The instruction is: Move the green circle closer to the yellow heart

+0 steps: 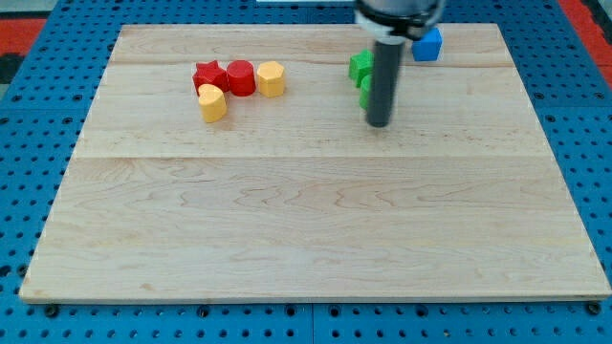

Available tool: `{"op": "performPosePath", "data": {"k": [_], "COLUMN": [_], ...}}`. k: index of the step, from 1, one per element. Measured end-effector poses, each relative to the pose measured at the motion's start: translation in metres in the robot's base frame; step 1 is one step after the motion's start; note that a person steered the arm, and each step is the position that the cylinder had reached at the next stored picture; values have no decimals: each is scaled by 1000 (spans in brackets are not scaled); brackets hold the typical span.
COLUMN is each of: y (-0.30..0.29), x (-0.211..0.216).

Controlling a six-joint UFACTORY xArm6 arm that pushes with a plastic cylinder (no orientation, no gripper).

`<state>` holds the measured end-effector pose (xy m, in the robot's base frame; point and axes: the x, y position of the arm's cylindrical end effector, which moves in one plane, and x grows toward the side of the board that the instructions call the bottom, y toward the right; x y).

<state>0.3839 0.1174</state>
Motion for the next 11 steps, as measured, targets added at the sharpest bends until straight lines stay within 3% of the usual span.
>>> {"op": "performPosePath", "data": {"k": [1,2,3,4,6,8,9,10,11], "y": [66,17,-81,-137,-105,-157,-180,-115,-114], "x": [-42,-63,-42,-20,-2,34,34,26,-3]}}
